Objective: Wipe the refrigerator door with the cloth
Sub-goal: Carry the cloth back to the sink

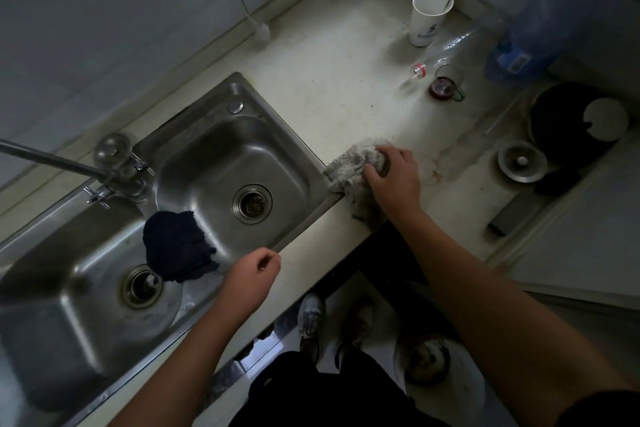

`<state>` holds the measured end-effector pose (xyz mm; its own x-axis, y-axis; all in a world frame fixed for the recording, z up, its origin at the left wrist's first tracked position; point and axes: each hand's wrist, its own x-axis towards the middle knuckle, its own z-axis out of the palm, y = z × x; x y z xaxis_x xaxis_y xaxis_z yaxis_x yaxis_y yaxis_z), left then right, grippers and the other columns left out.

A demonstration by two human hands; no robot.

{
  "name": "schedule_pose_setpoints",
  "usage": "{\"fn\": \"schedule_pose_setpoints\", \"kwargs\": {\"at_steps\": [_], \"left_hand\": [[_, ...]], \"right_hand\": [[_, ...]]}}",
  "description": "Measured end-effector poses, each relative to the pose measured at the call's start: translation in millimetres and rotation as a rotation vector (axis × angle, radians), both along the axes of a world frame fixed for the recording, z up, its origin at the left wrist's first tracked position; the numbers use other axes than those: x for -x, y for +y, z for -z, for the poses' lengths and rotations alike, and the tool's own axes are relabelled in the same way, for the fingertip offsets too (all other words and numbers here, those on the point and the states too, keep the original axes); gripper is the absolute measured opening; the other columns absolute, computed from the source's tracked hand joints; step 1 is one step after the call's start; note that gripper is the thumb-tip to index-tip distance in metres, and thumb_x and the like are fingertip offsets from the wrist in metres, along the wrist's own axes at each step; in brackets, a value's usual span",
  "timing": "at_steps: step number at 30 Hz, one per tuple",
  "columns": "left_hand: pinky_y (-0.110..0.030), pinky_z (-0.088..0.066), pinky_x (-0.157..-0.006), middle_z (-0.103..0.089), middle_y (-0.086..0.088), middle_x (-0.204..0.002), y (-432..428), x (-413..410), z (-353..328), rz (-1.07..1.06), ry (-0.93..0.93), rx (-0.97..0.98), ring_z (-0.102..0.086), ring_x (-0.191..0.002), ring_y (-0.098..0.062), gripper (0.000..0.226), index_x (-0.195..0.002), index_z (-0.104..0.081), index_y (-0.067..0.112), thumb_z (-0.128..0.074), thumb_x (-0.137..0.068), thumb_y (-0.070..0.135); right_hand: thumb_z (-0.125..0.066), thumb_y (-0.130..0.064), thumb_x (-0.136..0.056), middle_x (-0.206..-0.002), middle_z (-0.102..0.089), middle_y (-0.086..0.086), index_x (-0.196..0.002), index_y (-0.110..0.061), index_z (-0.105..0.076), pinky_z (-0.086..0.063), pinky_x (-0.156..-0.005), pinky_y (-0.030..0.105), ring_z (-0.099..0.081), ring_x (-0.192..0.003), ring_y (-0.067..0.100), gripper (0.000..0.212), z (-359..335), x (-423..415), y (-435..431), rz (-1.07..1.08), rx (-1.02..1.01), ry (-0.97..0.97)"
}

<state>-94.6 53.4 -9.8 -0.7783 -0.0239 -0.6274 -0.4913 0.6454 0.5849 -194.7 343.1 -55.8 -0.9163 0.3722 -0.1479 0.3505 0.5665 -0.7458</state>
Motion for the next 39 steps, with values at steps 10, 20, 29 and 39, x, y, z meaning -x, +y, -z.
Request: {"fn": "schedule_pose_setpoints", "kwargs": {"at_steps": [10, 20, 29, 39], "left_hand": [[-0.054, -0.059, -0.087, -0.075, -0.002, -0.083, -6, -4, -4, -0.016, -0.002, -0.077, -0.072, -0.083, -0.026, 0.032, -0.084, -0.067, 0.043, -0.048, -0.068, 0.064], [-0.050, -0.059, -0.087, -0.076, 0.001, -0.084, -20, -2, 8, -0.067, 0.017, -0.091, -0.072, -0.080, -0.018, 0.017, -0.083, -0.070, 0.035, -0.057, -0.087, 0.044], [-0.049, -0.058, -0.087, -0.076, 0.003, -0.086, -26, -5, 17, -0.078, -0.004, -0.076, -0.071, -0.081, -0.016, 0.019, -0.084, -0.069, 0.044, -0.060, -0.096, 0.032], [-0.052, -0.060, -0.086, -0.075, 0.004, -0.083, -25, -9, 15, -0.076, -0.013, -0.065, -0.073, -0.082, -0.020, 0.012, -0.084, -0.069, 0.042, -0.062, -0.091, 0.037]], "right_hand": [[-0.082, -0.047, -0.075, -0.144, -0.047, 0.012, -0.149, -0.021, -0.045, -0.046, -0.106, 0.045, -0.044, -0.128, 0.034, 0.087, -7, -33, -6, -0.144, -0.168, -0.101], [-0.082, -0.040, -0.078, -0.142, -0.045, 0.009, -0.149, -0.021, -0.044, -0.041, -0.109, 0.039, -0.041, -0.129, 0.030, 0.083, -4, 34, -27, -0.085, -0.163, -0.067], [-0.078, -0.043, -0.083, -0.154, -0.043, 0.006, -0.155, -0.022, -0.035, -0.039, -0.116, 0.048, -0.035, -0.140, 0.030, 0.086, -12, 107, -30, -0.289, -0.254, -0.096], [-0.064, -0.036, -0.095, -0.156, -0.042, 0.007, -0.155, -0.018, -0.035, -0.038, -0.116, 0.054, -0.035, -0.143, 0.029, 0.069, -19, 62, -23, -0.363, -0.262, -0.060]]}}
